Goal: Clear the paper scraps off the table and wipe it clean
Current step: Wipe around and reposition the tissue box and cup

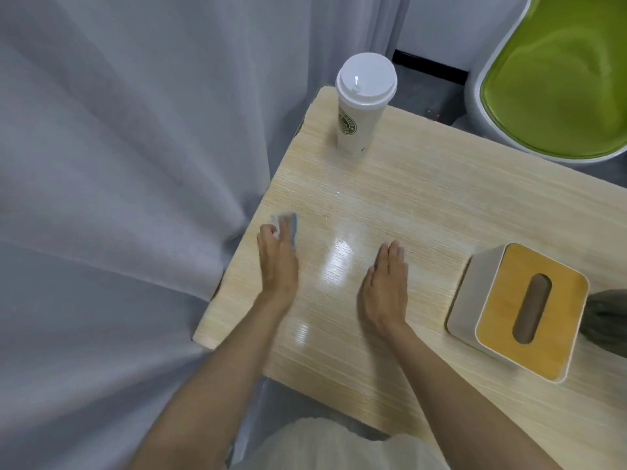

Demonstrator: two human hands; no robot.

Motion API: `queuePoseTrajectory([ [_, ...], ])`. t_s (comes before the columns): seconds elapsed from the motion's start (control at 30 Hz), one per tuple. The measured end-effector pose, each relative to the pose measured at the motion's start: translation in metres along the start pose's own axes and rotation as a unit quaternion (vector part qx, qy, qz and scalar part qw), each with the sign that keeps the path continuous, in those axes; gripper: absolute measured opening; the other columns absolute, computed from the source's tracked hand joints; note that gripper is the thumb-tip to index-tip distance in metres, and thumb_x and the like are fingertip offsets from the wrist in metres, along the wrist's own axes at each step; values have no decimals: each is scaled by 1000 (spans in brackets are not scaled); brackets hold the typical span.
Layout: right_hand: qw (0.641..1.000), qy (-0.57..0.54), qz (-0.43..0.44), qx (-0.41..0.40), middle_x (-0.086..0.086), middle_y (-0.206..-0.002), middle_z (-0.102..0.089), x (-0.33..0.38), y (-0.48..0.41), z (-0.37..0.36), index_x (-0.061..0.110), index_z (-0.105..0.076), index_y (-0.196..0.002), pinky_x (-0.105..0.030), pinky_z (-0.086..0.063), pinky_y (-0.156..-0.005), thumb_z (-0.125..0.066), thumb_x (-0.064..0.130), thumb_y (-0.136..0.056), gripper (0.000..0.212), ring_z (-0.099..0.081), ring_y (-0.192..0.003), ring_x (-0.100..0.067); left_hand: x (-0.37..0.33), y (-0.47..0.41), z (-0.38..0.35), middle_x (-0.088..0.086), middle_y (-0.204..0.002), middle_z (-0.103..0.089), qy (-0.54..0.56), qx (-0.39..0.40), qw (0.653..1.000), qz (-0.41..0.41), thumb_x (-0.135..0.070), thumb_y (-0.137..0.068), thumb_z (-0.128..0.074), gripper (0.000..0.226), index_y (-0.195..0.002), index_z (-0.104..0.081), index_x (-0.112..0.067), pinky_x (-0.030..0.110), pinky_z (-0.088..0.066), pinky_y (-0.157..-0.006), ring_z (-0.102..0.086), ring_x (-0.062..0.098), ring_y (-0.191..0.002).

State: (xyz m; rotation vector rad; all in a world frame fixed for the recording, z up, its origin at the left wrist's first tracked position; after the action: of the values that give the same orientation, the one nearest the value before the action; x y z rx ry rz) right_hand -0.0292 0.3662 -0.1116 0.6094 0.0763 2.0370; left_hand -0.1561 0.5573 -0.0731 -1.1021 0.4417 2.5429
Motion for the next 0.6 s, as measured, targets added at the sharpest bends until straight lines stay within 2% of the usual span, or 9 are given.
queuePoseTrajectory([
  [0.1,1000,-4,8,-13,-9,-159,8,2,-1,3,4,-3,-151,-32,8,-119,-20,16,-102,52,10,-147,-18,-8,64,-32,-10,-102,-50,-27,131,986,-98,-64,-95,-33,38,-99,-50,-30,22,-40,-74,-52,6,-93],
  [0.17,1000,-3,17,-17,-10,-159,7,3,-3,6,4,-4,-151,-32,8,-119,-21,17,-102,53,9,-147,-18,5,66,-37,-8,-82,-51,-65,222,966,-115,-66,-94,-35,44,-78,-49,-28,25,-40,-67,-53,8,-81],
  [0.2,1000,-6,18,-16,-10,-159,7,3,-6,8,4,-4,-151,-33,8,-119,-21,17,-102,53,9,-147,-18,10,52,-31,-10,-74,-47,-79,230,963,-113,-67,-93,-36,49,-72,-46,-23,26,-38,-63,-51,7,-74],
  [0.27,999,-21,21,-13,-9,-159,7,8,-13,13,4,-3,-151,-32,8,-119,-21,18,-102,54,9,-147,-16,15,10,-15,-12,-70,-40,-69,198,975,-78,-62,-94,-39,48,-67,-38,-23,28,-32,-58,-44,5,-64],
  [0.3,999,-27,25,-10,-8,-159,8,11,-16,15,5,-2,-151,-31,9,-119,-20,19,-102,54,10,-147,-15,15,-12,-6,-11,-71,-40,-40,150,987,-52,-59,-94,-41,43,-66,-36,-27,30,-32,-59,-44,9,-64],
  [0.37,999,-41,32,0,-6,-160,8,17,-26,17,7,-1,-151,-29,9,-118,-20,22,-103,55,11,-146,-14,11,-46,6,-5,-78,-45,17,42,999,20,-55,-93,-41,33,-73,-38,-29,34,-37,-65,-52,21,-77],
  [0.47,998,-51,32,19,-7,-160,8,23,-40,18,7,-1,-152,-29,8,-118,-20,24,-103,55,10,-146,-14,3,-65,-7,3,-100,-49,83,-47,985,143,-46,-92,-41,27,-96,-47,-20,41,-45,-85,-52,29,-100],
  [0.53,998,-46,39,16,-8,-160,8,25,-47,20,6,-2,-151,-29,8,-118,-20,23,-103,55,9,-147,-16,-21,-56,-33,7,-108,-53,91,-10,988,121,-44,-94,-45,31,-110,-49,-18,43,-47,-86,-53,28,-99],
  [0.6,998,-39,46,15,-8,-159,8,23,-51,22,5,-2,-151,-30,8,-119,-20,19,-103,54,9,-147,-16,-47,-21,-67,-4,-102,-58,107,102,987,65,-60,-92,-45,38,-106,-50,-25,34,-47,-77,-57,14,-91],
])
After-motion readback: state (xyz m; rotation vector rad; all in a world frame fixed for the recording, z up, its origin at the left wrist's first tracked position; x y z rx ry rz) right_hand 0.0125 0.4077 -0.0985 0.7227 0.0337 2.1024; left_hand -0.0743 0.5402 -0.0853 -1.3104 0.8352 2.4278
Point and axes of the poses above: each hand's wrist, its own y-axis away from the middle knuckle, its own z-axis out of the back of the hand, x = y × z, the point moved 10 cm from there along -y, towards the middle knuckle
